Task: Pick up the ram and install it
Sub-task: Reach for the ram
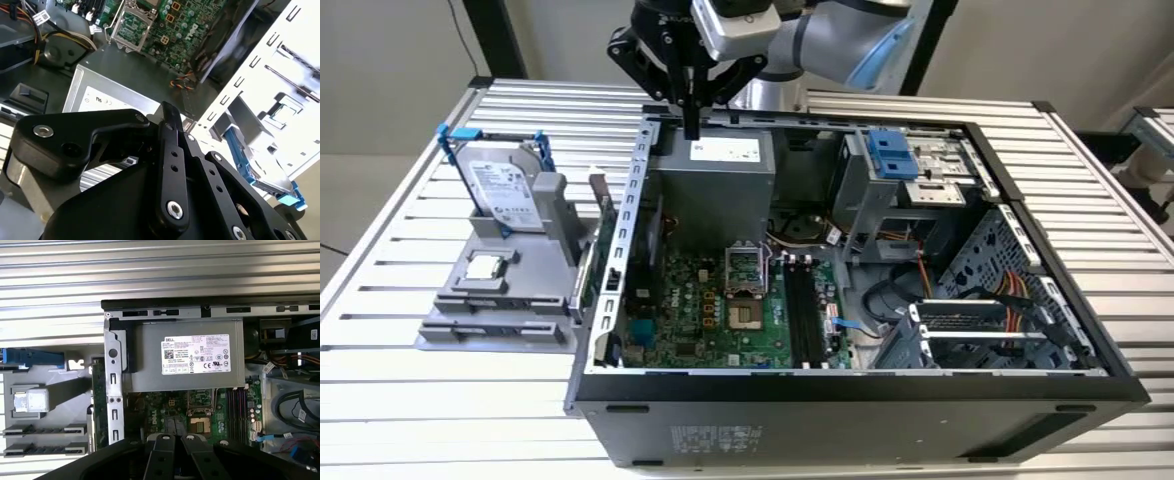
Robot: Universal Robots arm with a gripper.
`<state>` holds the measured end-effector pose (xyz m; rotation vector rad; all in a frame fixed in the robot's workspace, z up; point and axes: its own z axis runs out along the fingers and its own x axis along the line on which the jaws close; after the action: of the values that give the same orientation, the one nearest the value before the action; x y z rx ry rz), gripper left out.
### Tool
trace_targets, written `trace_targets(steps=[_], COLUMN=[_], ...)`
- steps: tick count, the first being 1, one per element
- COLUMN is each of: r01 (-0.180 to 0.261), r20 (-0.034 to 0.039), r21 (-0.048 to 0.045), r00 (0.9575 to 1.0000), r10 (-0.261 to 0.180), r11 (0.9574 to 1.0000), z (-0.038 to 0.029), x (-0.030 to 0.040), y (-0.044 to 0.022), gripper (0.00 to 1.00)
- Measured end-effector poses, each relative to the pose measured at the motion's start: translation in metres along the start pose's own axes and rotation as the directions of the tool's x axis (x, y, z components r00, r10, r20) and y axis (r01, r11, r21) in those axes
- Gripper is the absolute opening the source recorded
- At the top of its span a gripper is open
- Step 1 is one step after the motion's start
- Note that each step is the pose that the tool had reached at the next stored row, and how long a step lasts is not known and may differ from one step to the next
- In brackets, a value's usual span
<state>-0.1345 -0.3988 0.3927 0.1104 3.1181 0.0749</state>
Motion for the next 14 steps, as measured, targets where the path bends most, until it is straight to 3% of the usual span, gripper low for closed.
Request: trace_targets(steps=[14], r01=[0.000], r20=[0.0001], r21=[-0.0001], r00=[1.0000], r10=[0.000], r11=[1.0000], z=[-0.0005], x=[0.0228], y=[-0.0016], gripper=[0.00])
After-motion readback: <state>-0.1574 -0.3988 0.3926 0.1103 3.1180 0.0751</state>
